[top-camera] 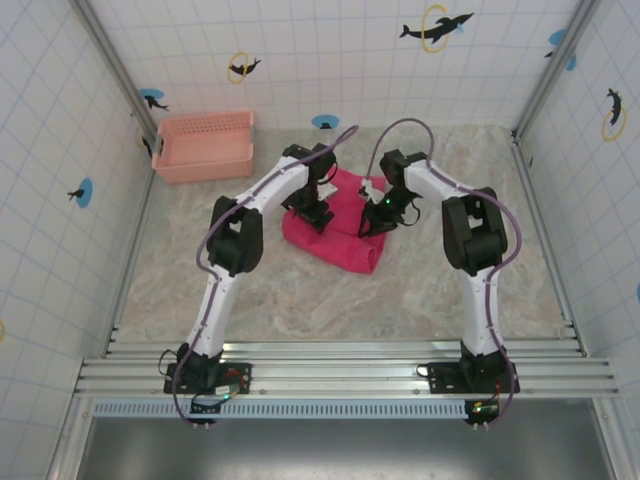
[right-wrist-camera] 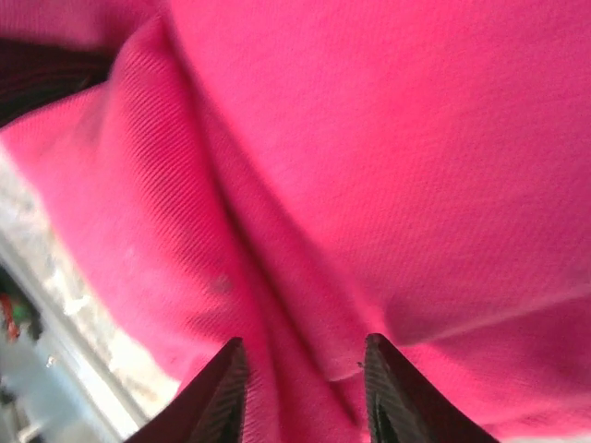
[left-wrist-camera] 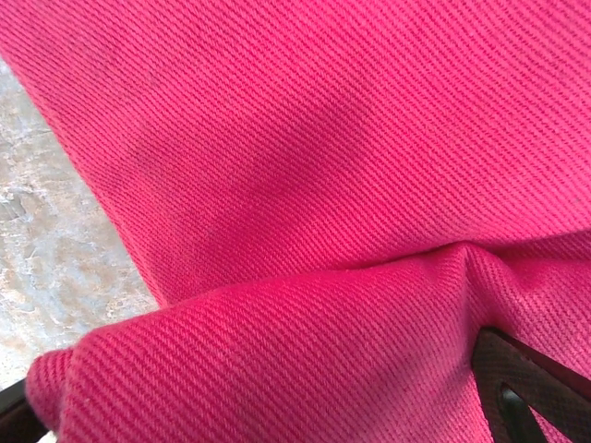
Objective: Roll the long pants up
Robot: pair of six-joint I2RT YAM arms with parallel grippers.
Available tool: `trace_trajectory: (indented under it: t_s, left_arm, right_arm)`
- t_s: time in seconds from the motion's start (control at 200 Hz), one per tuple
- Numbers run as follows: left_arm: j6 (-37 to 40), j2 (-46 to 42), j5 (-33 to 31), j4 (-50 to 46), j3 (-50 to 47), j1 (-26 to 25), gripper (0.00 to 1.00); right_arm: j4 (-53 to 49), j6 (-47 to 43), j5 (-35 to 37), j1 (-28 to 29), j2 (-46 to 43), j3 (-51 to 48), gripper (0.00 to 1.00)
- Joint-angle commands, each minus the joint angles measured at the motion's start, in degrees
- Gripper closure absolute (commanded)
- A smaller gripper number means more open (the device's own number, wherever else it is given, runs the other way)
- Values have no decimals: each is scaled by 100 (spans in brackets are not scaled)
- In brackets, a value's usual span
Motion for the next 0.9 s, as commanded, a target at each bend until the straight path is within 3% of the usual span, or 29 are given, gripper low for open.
trace_trajectory:
  t_s: [0.0, 0.085, 0.15, 0.225, 0.31, 0.581, 0.896]
  left_arm:
    - [-104, 436, -86, -140, 64, 10, 3]
    - [-105, 487, -64, -113, 86, 19, 3]
    - [-96, 505, -32, -109, 95, 49, 3]
    - [-89, 490, -19, -113, 95, 76, 3]
    - [-70, 458, -27, -105, 73, 107, 3]
    - [1, 286, -18, -87, -141, 186, 3]
    - [86, 136, -40, -143, -322, 190, 3]
  right_arm:
    - [-48, -549, 1226, 99, -759, 236, 53]
    - [60, -1106, 1928, 429, -1391, -92, 49]
    - [390, -1288, 1989, 678, -1897, -625, 47]
    - [729, -1767, 2804, 1360, -2434, -1300, 37]
    - [893, -2093, 3331, 2062, -2692, -1789, 34]
    - [1668, -2385, 4042, 2895, -2468, -2659, 33]
    - [2277, -2534, 4758, 3032, -1355, -2495, 36]
